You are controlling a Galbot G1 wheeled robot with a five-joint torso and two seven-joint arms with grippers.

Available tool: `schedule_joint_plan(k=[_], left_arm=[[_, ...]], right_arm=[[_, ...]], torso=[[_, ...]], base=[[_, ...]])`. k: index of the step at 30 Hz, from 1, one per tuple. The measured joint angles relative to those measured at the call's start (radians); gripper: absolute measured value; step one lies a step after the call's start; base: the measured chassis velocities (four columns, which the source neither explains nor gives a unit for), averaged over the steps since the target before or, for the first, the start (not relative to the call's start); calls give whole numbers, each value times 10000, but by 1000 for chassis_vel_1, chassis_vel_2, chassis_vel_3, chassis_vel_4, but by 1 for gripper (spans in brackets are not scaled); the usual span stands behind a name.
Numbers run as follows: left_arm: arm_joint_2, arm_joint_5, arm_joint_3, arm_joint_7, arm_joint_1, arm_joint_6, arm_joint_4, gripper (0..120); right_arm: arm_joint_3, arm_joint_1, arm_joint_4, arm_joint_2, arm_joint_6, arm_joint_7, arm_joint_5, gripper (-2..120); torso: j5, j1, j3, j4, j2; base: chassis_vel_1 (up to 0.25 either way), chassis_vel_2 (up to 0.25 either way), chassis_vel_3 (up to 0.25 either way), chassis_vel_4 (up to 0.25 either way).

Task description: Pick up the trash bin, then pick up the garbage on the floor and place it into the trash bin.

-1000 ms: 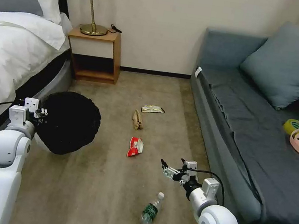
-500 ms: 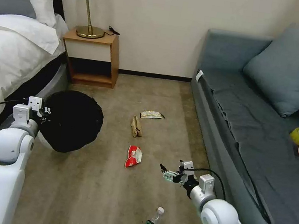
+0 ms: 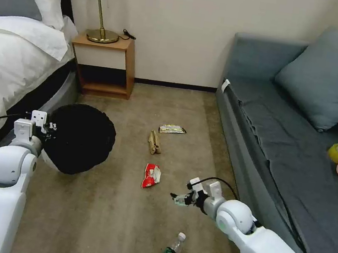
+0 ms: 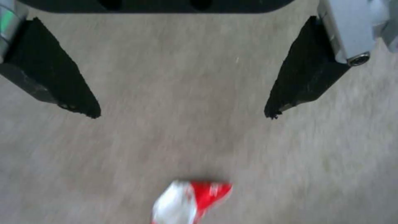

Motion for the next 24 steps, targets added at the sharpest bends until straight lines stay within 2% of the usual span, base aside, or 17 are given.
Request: schedule_joint_plan(k=[2,4,5,6,8,9,10,11,12,13,14,16,20,24], left_arm=[[4,1,-17,19,22,-19,1,4],[13,-8,-45,36,80,-53,17,4],[30,-41,-62,36,117,-57,23,4],[30,-41,-62,36,117,-57,23,4],[95,-149,-107,37,204,-57,16,4],[118,-192,-136,37,233,-57,-4,4],[149,-273,-230,37,297,-57,-101,4],[152,-287,-300,41,343,-57,-187,4],[152,-287,-300,41,343,-57,-187,4],[137,-288,-377,51,405,-61,-290,4],[96,-282,-510,75,538,-97,-459,4],[0,-160,-735,214,803,-234,-669,4],[-168,-34,-1047,331,1052,-475,-710,4],[-217,-120,-1163,397,1195,-749,-564,4]], right_arm=[[-144,124,-61,-5,-177,258,393,100],[-412,267,-88,-7,-289,1378,1615,100],[-542,269,-68,-14,-293,2315,2483,100],[-542,269,-68,-14,-293,2315,2483,100],[-661,250,209,-68,-365,4038,4431,100],[-665,240,336,-86,-366,4509,4997,100],[-602,170,765,-141,-366,5683,6383,100],[-476,83,1041,-166,-365,6297,7101,100],[-476,83,1041,-166,-365,6297,7101,100],[-364,-5,1243,-191,-363,6804,7662,100],[-176,-200,1627,-248,-362,7706,8707,100],[48,-532,2247,-343,-356,8914,10010,100],[80,-991,2737,-400,-343,9678,10618,100],[-102,-1131,2020,18,-331,9674,10216,100]], torso=[[-1,0,0,-1,0],[-4,0,0,-1,0],[-2,0,0,-1,0],[-2,0,0,-1,0],[-3,0,0,-3,0],[-3,0,0,-3,0],[-3,0,0,-2,0],[-1,0,0,-1,0],[-1,0,0,-1,0],[-2,0,0,-1,0],[-2,0,-1,-3,0],[-2,0,-1,-3,0],[-5,-1,-2,-3,0],[0,0,-1,-2,0]], base=[[0,0,0,0],[0,0,0,0],[0,0,0,0],[0,0,0,0],[0,0,0,0],[0,0,0,0],[0,0,0,0],[0,0,0,0],[0,0,0,0],[0,0,0,0],[0,0,0,0],[0,0,0,0],[0,0,0,0],[0,0,0,0]])
